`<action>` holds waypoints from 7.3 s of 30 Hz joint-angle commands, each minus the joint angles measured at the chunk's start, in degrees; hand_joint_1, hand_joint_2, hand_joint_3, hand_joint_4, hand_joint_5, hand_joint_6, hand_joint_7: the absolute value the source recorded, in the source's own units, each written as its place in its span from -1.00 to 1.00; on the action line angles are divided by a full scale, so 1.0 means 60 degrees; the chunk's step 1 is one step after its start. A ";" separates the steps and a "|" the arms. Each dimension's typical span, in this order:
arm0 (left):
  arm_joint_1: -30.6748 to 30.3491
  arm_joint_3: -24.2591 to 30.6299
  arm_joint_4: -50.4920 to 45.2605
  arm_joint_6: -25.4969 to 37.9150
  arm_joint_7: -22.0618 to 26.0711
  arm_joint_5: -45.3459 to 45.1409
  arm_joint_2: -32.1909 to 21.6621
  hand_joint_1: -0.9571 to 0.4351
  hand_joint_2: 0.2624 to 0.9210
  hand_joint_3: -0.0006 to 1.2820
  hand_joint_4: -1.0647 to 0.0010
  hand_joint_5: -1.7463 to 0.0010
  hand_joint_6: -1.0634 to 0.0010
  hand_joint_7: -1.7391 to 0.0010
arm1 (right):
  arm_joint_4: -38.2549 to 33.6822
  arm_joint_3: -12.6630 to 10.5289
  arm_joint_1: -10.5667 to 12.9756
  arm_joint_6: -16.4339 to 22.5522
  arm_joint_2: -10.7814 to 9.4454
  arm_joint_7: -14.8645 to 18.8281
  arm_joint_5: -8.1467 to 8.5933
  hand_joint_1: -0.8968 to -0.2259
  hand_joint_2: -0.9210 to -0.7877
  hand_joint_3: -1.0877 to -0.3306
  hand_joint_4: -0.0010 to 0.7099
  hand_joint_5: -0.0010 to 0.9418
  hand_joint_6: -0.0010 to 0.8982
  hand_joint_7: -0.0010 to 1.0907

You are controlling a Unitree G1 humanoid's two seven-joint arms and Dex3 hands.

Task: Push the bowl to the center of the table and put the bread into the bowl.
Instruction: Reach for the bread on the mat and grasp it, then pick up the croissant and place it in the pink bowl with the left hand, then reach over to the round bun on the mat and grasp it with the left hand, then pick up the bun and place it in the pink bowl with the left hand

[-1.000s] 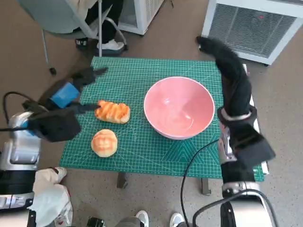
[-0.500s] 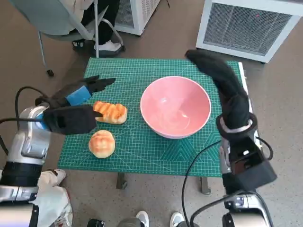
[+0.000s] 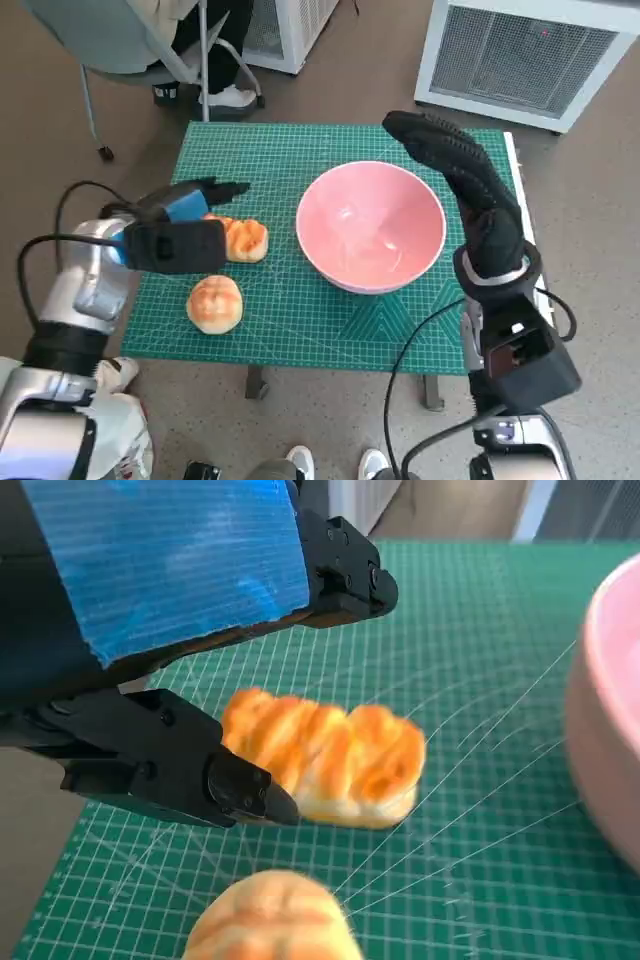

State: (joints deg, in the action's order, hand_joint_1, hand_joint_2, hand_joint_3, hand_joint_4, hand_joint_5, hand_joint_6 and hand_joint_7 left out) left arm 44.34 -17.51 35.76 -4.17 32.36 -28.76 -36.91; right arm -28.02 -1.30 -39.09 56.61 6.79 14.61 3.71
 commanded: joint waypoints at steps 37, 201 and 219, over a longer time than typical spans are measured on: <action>0.1331 -0.1537 0.4814 -0.2172 -0.3367 -0.1261 0.1362 0.45 1.00 -0.75 -0.12 -0.41 0.01 -0.16 | -0.0260 -0.0007 0.0252 -0.0135 -0.0050 -0.0288 -0.0193 -0.07 -1.00 -0.39 -0.09 -0.87 -1.00 0.48; -0.4692 0.0924 -0.3077 -0.1968 -0.1844 -0.0073 -0.0525 0.35 1.00 -0.73 -0.08 -0.24 0.10 -0.17 | -0.0530 -0.0212 0.0430 -0.0071 0.0112 0.0407 0.0710 -0.01 -1.00 -0.32 -0.26 -0.63 -1.00 0.39; -0.4018 0.2918 -0.6679 -0.1640 -0.2113 0.1197 -0.0565 0.37 1.00 -0.78 -0.10 -0.41 -0.06 -0.47 | -0.0507 -0.0184 0.0391 -0.0218 0.0189 0.0518 0.0873 -0.03 -1.00 -0.32 -0.31 -0.57 -1.00 0.39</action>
State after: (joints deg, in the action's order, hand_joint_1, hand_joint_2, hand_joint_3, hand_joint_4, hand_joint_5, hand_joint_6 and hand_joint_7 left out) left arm 17.80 -0.78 -1.00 -14.86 20.16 -22.69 -41.61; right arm -30.27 -2.37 -37.11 56.00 7.71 16.94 8.76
